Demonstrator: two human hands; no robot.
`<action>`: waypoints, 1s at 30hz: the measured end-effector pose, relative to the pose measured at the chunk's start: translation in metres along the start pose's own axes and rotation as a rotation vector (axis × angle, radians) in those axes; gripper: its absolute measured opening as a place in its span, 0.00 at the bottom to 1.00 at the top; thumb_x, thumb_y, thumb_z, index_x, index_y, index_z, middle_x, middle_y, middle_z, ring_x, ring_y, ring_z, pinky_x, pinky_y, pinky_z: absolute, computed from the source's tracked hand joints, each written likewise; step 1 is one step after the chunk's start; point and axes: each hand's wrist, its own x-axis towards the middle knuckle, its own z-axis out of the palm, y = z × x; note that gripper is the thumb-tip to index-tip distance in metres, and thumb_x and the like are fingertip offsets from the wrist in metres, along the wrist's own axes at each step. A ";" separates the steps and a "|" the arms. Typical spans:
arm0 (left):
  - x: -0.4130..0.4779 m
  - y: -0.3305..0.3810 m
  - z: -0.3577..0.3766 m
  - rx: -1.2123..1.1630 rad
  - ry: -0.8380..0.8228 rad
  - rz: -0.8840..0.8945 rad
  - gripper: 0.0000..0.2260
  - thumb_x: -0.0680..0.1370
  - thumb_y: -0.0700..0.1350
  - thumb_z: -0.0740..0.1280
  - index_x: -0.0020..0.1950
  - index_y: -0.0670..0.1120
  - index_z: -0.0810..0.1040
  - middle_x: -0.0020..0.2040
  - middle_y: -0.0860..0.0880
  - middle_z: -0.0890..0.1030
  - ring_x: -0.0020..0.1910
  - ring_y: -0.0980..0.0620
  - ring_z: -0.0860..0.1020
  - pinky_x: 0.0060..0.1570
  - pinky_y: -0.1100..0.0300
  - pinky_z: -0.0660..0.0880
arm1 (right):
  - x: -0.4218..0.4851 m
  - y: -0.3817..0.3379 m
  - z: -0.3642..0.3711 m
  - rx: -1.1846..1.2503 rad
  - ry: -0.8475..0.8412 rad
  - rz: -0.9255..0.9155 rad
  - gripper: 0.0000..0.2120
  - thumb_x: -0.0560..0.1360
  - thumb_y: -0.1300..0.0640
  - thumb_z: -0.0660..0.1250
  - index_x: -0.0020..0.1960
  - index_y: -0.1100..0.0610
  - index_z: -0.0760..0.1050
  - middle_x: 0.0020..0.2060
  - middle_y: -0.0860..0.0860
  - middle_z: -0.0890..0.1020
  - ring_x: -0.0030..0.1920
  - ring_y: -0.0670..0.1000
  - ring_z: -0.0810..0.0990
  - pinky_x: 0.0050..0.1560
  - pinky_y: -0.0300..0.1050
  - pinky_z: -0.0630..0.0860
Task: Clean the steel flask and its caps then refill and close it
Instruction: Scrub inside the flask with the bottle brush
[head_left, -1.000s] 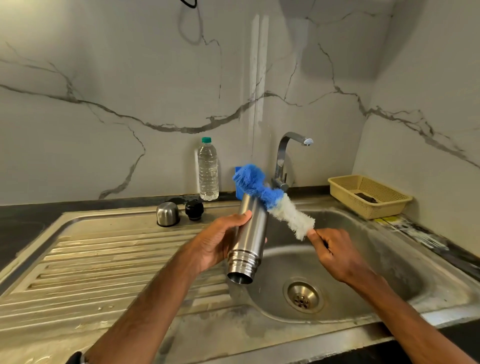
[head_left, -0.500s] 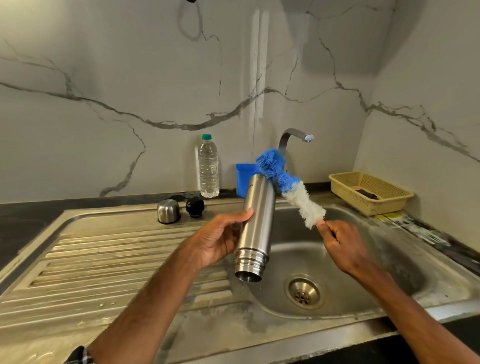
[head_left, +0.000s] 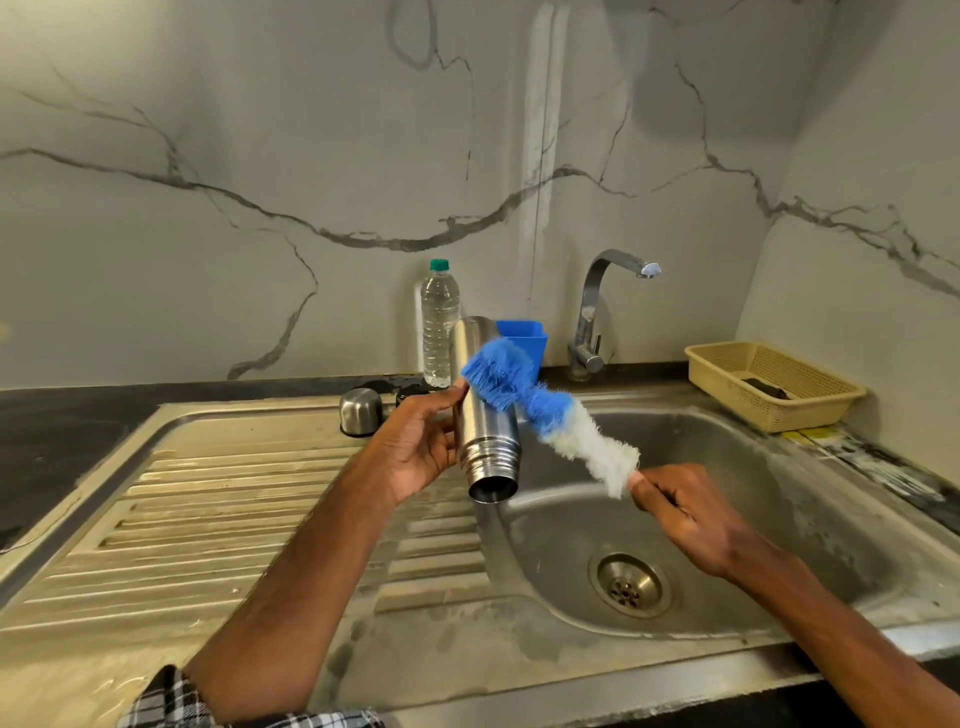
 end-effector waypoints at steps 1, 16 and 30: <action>-0.002 0.000 0.001 0.006 -0.007 0.009 0.12 0.73 0.41 0.70 0.55 0.39 0.78 0.44 0.43 0.84 0.42 0.47 0.82 0.45 0.53 0.80 | -0.002 -0.001 0.001 0.000 -0.015 -0.020 0.33 0.79 0.32 0.51 0.30 0.58 0.67 0.24 0.48 0.65 0.24 0.46 0.63 0.28 0.38 0.58; 0.000 0.001 0.001 0.001 -0.011 0.018 0.09 0.75 0.39 0.68 0.53 0.39 0.78 0.43 0.44 0.82 0.42 0.48 0.80 0.44 0.55 0.79 | -0.003 0.000 0.005 -0.101 0.007 0.034 0.30 0.80 0.35 0.49 0.29 0.54 0.62 0.24 0.45 0.63 0.26 0.46 0.64 0.31 0.39 0.57; 0.001 -0.005 0.005 0.041 -0.051 -0.029 0.17 0.72 0.43 0.75 0.58 0.39 0.79 0.47 0.44 0.84 0.47 0.46 0.81 0.54 0.51 0.77 | 0.000 -0.002 0.003 -0.076 0.034 0.043 0.27 0.80 0.39 0.51 0.28 0.54 0.63 0.23 0.48 0.64 0.24 0.47 0.63 0.28 0.43 0.56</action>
